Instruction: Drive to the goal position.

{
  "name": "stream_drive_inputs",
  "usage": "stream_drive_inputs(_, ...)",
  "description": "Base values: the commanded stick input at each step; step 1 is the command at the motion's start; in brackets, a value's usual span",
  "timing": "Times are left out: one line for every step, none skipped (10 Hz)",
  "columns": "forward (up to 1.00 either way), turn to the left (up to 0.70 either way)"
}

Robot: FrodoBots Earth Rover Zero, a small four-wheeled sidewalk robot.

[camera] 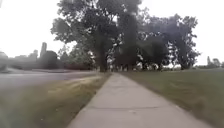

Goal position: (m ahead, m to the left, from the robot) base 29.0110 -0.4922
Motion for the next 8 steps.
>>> stream_drive_inputs(1.00,0.00)
stream_drive_inputs(1.00,0.00)
stream_drive_inputs(1.00,0.00)
stream_drive_inputs(1.00,0.00)
stream_drive_inputs(1.00,-0.07)
stream_drive_inputs(1.00,-0.37)
stream_drive_inputs(1.00,-0.24)
stream_drive_inputs(1.00,-0.10)
